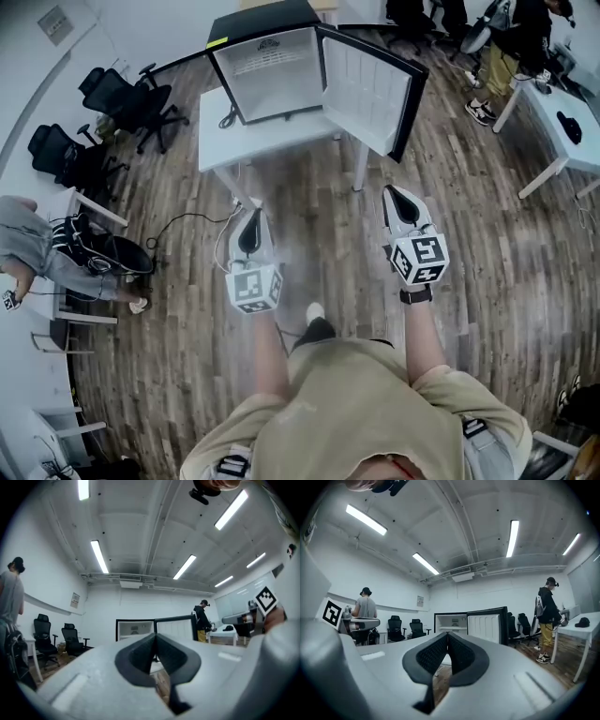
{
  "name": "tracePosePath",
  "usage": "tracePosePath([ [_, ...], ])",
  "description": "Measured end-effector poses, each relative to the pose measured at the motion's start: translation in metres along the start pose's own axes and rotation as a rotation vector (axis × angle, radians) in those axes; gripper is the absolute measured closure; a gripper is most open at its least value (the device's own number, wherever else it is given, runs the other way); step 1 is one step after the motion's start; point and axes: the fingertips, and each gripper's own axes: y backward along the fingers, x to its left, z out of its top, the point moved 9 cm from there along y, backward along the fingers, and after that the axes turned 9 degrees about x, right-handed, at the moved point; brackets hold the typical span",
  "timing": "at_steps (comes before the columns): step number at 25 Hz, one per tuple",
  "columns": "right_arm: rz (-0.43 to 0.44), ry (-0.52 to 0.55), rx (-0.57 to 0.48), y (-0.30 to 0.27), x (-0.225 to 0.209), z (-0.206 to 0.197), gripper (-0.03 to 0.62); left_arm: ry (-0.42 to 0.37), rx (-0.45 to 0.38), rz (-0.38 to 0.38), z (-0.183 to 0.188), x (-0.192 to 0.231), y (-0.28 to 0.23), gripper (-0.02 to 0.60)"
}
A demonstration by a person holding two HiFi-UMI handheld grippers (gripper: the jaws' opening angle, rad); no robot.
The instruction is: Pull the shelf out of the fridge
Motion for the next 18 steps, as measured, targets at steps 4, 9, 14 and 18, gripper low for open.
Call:
tracePosePath([
  [4, -0.025, 0.001, -0.016, -0.05, 0.018, 0.02, 0.591, -0.007, 0.015, -0.032, 0.006, 0.042, -0.034, 0.583],
  [9, -0.003, 0.039, 0.039, -0.124, 0.058, 0.025, 0.589, -0.077, -0.005, -0.041, 0.013, 0.085, -0.065, 0.583],
  [14, 0.059, 0.098, 0.029, -0.163, 0.086, 0.021, 0.589, -0.014, 0.038, -0.07, -0.003, 0.126, -0.088, 0.583],
  [18, 0.063, 0.074, 0.055, -0.196, 0.082, 0.02, 0.589, 0.055, 0.057, -0.089, -0.015, 0.141, -0.114, 0.581],
])
